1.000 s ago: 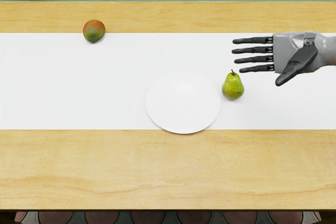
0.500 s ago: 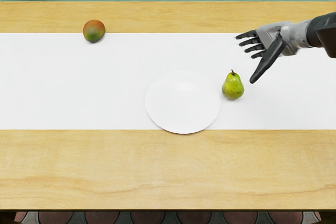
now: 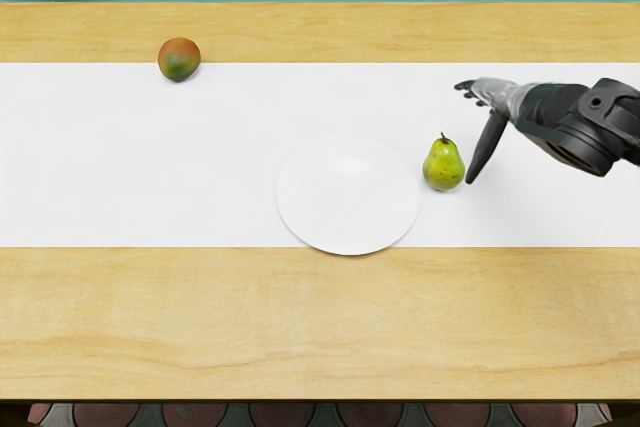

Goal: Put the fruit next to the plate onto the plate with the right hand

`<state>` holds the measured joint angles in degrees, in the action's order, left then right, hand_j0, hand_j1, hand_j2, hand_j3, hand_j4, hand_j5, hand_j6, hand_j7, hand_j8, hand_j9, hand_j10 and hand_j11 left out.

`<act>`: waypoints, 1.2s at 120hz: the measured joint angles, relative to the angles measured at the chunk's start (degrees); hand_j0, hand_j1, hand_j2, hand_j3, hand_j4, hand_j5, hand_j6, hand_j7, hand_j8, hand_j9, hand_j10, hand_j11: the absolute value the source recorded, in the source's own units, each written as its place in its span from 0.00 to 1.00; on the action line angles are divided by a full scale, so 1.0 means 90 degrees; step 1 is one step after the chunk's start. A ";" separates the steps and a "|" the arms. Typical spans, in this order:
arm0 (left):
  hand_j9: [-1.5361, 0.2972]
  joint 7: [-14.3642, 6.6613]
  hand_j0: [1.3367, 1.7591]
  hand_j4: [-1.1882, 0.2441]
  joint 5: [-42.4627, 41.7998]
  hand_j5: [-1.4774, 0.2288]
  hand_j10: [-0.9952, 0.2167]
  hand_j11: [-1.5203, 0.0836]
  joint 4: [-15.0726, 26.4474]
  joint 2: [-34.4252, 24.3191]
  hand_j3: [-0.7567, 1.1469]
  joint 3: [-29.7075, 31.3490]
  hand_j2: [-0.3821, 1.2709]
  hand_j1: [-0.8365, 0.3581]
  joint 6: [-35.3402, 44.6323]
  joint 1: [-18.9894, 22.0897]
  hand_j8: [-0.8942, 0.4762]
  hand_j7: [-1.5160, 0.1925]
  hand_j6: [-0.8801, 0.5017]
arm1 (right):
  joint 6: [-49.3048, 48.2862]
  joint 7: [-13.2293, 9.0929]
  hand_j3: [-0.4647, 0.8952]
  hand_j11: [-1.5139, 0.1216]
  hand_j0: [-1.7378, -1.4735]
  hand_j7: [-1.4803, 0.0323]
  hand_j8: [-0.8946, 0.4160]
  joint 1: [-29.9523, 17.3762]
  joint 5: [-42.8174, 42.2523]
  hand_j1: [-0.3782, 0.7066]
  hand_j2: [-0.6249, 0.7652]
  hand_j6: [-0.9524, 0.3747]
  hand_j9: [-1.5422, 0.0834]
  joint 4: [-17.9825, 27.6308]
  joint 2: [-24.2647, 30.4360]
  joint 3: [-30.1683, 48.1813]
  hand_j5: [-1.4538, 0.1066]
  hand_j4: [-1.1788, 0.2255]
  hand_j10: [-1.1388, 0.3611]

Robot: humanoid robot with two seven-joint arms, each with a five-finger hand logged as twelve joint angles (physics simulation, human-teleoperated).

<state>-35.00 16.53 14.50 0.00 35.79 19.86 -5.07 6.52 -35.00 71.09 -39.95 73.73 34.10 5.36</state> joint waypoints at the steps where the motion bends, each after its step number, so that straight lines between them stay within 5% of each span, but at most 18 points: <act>1: 0.84 0.0000 0.76 0.83 0.0000 0.87 0.82 0.95 0.0000 0.0000 0.40 0.0000 0.23 0.99 0.0000 0.0003 0.65 0.89 0.64 | 0.0016 0.0000 0.34 0.90 0.30 0.95 0.66 -0.0010 -0.0014 0.06 0.45 0.69 0.92 -0.0001 -0.0014 0.0001 0.91 0.82 0.74; 71: 0.84 0.0000 0.76 0.83 0.0000 0.87 0.82 0.95 0.0000 0.0000 0.40 -0.0002 0.23 0.99 0.0000 0.0007 0.65 0.89 0.64 | 0.1088 0.0000 0.34 0.76 0.30 0.80 0.53 -0.0765 -0.1111 0.25 0.42 0.56 0.79 0.0304 -0.0439 -0.0020 0.76 0.69 0.62; 144: 0.84 0.0000 0.76 0.83 0.0000 0.87 0.82 0.95 0.0000 0.0000 0.40 0.0000 0.23 0.99 0.0000 0.0007 0.65 0.89 0.64 | 0.1175 0.0000 0.34 0.62 0.30 0.65 0.40 -0.0845 -0.1228 0.45 0.40 0.42 0.64 0.0461 -0.0453 -0.0107 0.61 0.56 0.50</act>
<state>-35.00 16.53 14.50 0.00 35.79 19.86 -5.01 17.09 -35.00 63.49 -50.99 77.88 30.03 4.40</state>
